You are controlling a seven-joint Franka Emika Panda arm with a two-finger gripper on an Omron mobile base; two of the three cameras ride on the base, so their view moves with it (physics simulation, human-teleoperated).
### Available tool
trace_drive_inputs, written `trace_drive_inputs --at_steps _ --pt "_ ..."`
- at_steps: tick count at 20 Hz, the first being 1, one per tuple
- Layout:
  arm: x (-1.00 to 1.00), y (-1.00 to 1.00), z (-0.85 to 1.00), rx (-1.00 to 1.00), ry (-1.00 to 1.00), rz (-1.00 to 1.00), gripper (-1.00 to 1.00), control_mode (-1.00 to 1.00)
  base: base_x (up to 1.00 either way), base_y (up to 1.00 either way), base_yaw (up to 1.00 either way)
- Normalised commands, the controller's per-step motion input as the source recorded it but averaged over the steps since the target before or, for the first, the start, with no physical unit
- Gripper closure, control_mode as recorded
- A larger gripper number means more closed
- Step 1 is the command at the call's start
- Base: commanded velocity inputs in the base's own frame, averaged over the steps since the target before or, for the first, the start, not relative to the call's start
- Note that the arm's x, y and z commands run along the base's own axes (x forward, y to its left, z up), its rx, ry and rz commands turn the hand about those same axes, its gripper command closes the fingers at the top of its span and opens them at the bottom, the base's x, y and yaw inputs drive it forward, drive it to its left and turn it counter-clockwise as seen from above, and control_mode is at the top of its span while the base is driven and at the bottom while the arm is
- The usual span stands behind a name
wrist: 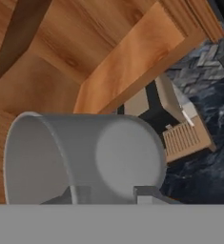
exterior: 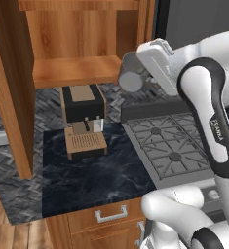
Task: There is a bowl on the dining counter. Grab a lemon wedge from the fridge and place it in the bowl. Then get the liquor bottle and glass cup from the cabinet and place them next to the bowl.
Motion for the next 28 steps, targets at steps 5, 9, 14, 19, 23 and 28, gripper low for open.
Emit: trace_drive_inputs --at_steps 5,9,14,19,23,28 --pt "-1.0 -0.12 0.0 -0.12 0.2 0.11 1.0 -1.0 0.0 0.0 0.0" --pt "-1.0 0.0 -0.01 -0.15 0.32 0.11 1.0 -1.0 0.0 0.0 0.0" --pt "-0.98 0.0 -0.22 -0.23 0.31 0.11 1.0 -1.0 0.0 0.0 0.0" --pt "-0.43 0.0 -0.41 -0.23 0.23 0.09 1.0 -1.0 0.0 0.0 0.0" --pt "-0.04 0.0 -0.37 -0.11 0.11 0.04 1.0 -1.0 0.0 0.0 0.0" --pt "0.0 0.0 -0.12 -0.01 0.01 0.0 1.0 -1.0 0.0 0.0 0.0"
